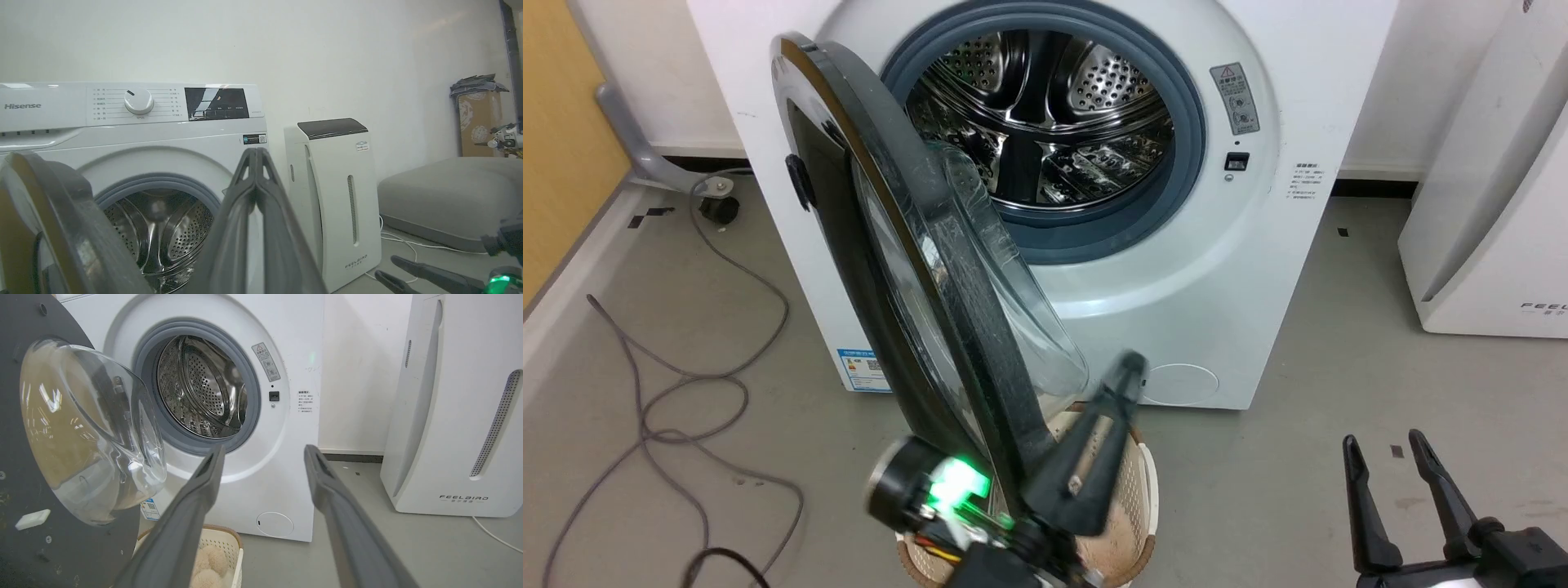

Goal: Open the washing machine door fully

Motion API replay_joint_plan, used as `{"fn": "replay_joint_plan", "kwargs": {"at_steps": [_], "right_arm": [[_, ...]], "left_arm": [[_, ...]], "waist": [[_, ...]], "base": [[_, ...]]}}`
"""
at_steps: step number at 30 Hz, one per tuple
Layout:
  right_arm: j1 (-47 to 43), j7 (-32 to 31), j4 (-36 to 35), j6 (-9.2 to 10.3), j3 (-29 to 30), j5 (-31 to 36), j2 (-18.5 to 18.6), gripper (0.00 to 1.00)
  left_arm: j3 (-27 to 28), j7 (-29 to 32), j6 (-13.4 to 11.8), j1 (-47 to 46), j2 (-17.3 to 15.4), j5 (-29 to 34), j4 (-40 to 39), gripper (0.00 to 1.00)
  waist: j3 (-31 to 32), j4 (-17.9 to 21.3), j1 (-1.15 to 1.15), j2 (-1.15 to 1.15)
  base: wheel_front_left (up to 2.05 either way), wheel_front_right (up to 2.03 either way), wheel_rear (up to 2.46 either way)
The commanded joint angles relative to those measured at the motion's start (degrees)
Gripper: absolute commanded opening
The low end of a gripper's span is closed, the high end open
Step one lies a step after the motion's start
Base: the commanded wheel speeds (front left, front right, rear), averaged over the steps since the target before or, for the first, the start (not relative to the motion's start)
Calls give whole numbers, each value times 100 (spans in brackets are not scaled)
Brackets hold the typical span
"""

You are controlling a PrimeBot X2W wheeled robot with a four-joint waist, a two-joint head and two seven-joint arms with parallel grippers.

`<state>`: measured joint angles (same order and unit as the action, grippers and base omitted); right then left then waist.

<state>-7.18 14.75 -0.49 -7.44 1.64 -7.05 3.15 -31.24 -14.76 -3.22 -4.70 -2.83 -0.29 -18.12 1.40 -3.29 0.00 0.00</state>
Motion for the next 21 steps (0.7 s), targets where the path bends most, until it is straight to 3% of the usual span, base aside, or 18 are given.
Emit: {"fn": "replay_joint_plan", "kwargs": {"at_steps": [1,11,21], "right_arm": [[-96,25,13,-5,-7,-11,-27,100],[-97,25,19,-5,-13,-19,-27,100],[-29,25,45,-5,-31,-6,-27,100]], "left_arm": [[-101,-24,44,64,-10,-52,69,0],[-848,-24,156,289,-7,-135,611,0],[-762,-24,39,358,-6,-247,1248,0]], "waist": [[1,5,0,0],[-41,-7,0,0],[-107,-6,0,0]], "base": [[0,0,0],[0,0,0],[0,0,0]]}}
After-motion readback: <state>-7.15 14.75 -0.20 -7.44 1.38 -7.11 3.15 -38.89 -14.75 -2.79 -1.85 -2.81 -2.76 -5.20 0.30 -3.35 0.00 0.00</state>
